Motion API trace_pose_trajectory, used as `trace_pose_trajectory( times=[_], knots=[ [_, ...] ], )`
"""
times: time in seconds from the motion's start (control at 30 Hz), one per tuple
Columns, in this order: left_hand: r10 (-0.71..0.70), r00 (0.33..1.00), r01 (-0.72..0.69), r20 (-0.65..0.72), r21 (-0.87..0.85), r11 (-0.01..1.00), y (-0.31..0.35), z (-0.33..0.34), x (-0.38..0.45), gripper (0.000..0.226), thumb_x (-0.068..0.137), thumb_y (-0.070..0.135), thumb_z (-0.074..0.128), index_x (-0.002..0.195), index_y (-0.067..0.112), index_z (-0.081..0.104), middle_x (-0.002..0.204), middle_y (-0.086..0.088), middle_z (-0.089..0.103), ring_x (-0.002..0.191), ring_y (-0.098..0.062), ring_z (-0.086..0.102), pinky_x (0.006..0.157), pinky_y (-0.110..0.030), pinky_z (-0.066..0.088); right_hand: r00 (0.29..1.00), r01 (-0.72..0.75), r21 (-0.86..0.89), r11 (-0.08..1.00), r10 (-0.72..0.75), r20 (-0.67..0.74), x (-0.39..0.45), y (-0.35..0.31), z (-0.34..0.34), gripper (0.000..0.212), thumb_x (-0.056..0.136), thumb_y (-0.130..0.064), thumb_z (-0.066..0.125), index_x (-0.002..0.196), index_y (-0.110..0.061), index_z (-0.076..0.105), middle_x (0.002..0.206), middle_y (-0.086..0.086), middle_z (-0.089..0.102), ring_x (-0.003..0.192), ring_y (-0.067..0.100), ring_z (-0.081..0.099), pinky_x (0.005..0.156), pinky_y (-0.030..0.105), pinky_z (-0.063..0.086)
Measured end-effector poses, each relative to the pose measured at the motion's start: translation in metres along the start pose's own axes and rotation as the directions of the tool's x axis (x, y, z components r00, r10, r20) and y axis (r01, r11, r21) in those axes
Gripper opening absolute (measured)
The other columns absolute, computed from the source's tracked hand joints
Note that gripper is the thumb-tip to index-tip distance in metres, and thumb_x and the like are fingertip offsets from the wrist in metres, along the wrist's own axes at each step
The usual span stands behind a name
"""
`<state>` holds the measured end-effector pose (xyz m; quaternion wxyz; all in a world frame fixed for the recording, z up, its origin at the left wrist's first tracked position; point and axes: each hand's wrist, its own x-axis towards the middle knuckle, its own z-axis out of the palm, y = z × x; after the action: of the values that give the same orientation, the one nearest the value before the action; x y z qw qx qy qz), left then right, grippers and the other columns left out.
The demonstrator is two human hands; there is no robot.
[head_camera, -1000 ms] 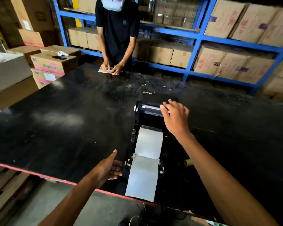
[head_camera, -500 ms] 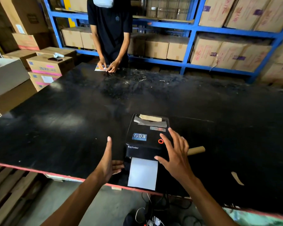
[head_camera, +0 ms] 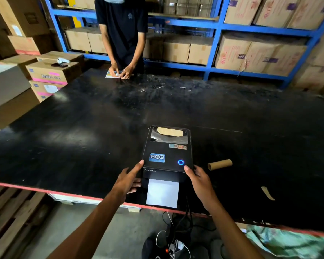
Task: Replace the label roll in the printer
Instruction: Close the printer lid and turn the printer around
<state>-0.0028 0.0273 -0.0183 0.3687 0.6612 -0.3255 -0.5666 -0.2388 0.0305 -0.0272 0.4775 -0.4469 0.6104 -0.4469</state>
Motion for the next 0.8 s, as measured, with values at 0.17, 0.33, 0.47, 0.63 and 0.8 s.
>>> trace_pose_trajectory(
  times=[0.17,0.33,0.47,0.63,0.8],
  knots=[
    [-0.009,1.000,0.008,-0.005,-0.015,1.000,-0.004,0.002,0.001,0.044,0.074,0.068,0.057,0.086,0.026,0.060,0.097,-0.011,0.068,0.094,-0.028,0.066,0.086,-0.041,0.053,0.996,0.081,0.109,0.991,-0.083,0.020,-0.013,-0.006,0.006,0.024,0.093,-0.017,0.053,0.114,-0.014,0.062,0.102,-0.010,0.067,0.083,-0.017,0.062,0.066,0.000,0.043],
    [0.002,1.000,-0.003,-0.020,-0.047,0.999,-0.005,0.003,0.003,0.049,0.075,0.063,0.061,0.092,0.018,0.067,0.097,-0.010,0.071,0.092,-0.024,0.067,0.071,-0.032,0.053,0.999,0.043,0.154,0.987,-0.038,-0.035,-0.014,0.000,0.011,0.024,0.090,-0.028,0.057,0.107,-0.016,0.069,0.103,-0.006,0.073,0.096,0.001,0.067,0.076,0.014,0.049],
    [0.007,1.000,-0.009,-0.027,-0.059,0.998,-0.006,0.004,0.003,0.044,0.075,0.062,0.061,0.087,0.019,0.068,0.096,-0.010,0.072,0.092,-0.024,0.067,0.069,-0.031,0.053,0.996,0.034,0.178,0.983,-0.020,-0.083,-0.012,0.004,0.015,0.022,0.089,-0.030,0.059,0.102,-0.017,0.071,0.099,-0.008,0.073,0.095,0.005,0.066,0.077,0.021,0.047],
    [0.000,0.999,-0.003,-0.047,-0.067,0.998,-0.006,0.006,0.004,0.047,0.077,0.059,0.061,0.089,0.014,0.070,0.098,-0.012,0.072,0.095,-0.027,0.067,0.084,-0.039,0.054,0.992,0.035,0.165,0.986,-0.014,-0.126,-0.012,0.005,0.016,0.019,0.088,-0.031,0.059,0.090,-0.015,0.069,0.075,-0.013,0.063,0.071,0.002,0.059,0.063,0.010,0.046],
    [0.006,0.999,-0.010,-0.054,-0.070,0.997,-0.007,0.005,0.004,0.054,0.075,0.061,0.061,0.093,0.012,0.071,0.098,-0.013,0.073,0.095,-0.028,0.068,0.083,-0.039,0.055,0.988,0.050,0.182,0.982,-0.022,-0.151,-0.011,0.009,0.016,0.029,0.088,-0.031,0.059,0.104,-0.009,0.070,0.087,-0.010,0.068,0.081,-0.001,0.062,0.070,0.013,0.048]
  ],
)
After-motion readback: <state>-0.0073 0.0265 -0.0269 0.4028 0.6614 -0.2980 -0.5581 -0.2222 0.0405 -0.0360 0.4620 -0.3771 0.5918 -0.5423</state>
